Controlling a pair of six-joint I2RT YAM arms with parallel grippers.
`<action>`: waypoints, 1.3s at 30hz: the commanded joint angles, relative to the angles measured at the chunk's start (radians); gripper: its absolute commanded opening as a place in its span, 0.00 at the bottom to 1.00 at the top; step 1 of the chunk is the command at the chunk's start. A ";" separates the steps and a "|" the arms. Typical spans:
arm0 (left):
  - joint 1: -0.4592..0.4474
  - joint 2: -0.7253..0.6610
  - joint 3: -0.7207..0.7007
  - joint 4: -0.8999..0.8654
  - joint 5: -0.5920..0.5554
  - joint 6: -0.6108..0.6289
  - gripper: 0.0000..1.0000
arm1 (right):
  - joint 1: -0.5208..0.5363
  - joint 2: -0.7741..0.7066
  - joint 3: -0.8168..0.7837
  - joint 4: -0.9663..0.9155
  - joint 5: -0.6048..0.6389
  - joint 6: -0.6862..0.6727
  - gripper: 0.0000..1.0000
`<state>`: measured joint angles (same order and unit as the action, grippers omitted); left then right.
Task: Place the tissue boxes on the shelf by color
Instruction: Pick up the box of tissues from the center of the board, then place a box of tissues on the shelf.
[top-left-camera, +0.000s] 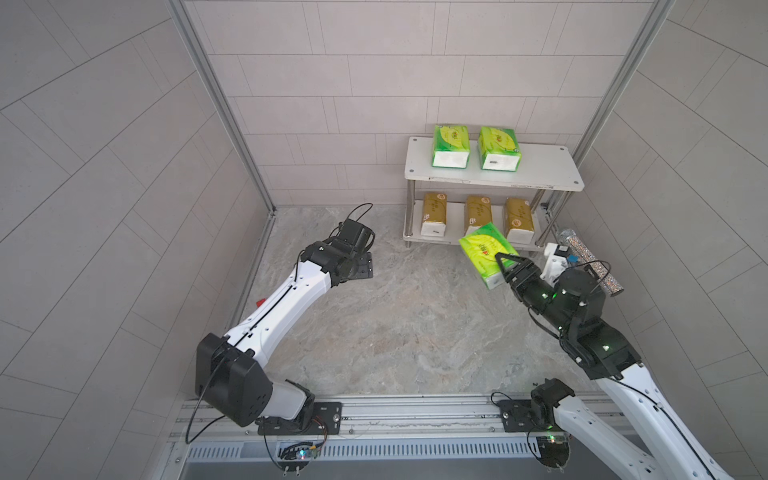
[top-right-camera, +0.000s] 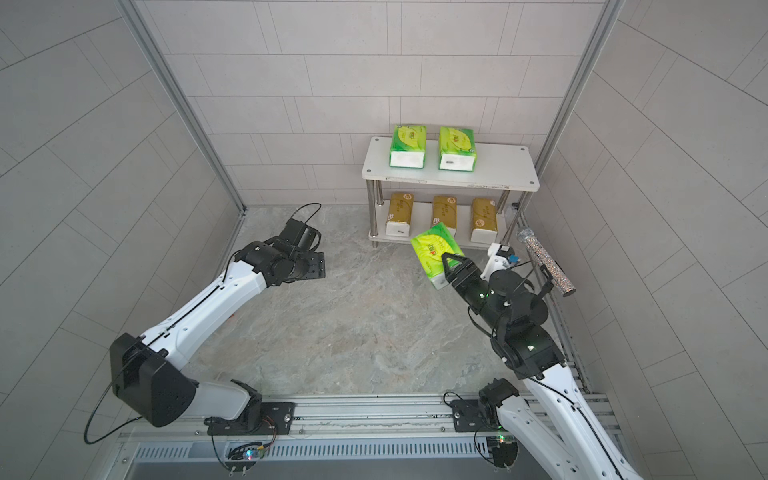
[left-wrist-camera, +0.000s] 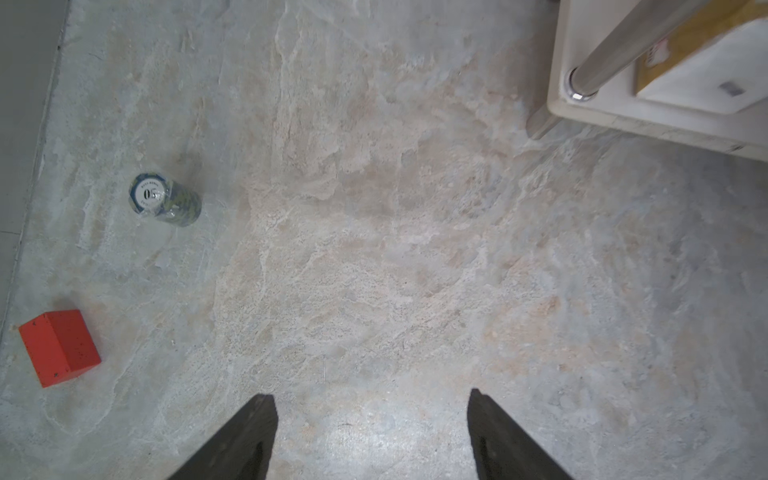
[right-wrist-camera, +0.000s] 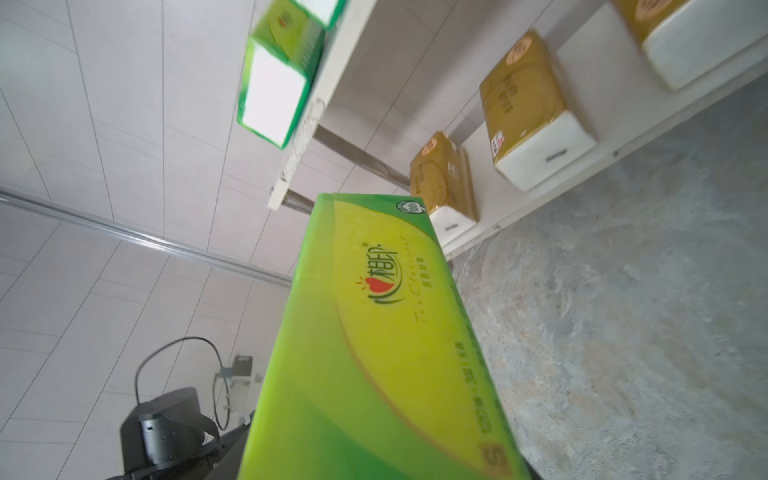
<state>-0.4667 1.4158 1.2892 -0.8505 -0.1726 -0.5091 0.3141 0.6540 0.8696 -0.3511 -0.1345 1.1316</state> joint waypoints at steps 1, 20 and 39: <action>0.003 -0.035 -0.029 -0.014 0.027 -0.013 0.80 | -0.081 0.029 0.116 -0.135 -0.031 -0.080 0.65; 0.003 -0.102 -0.094 -0.036 0.061 -0.003 0.80 | -0.446 0.325 0.485 0.044 -0.028 -0.089 0.64; 0.004 -0.077 -0.085 -0.030 0.048 0.001 0.80 | -0.584 0.653 0.658 0.202 -0.169 -0.041 0.64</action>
<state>-0.4667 1.3315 1.2018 -0.8692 -0.1062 -0.5083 -0.2581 1.2922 1.4773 -0.2352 -0.2741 1.0821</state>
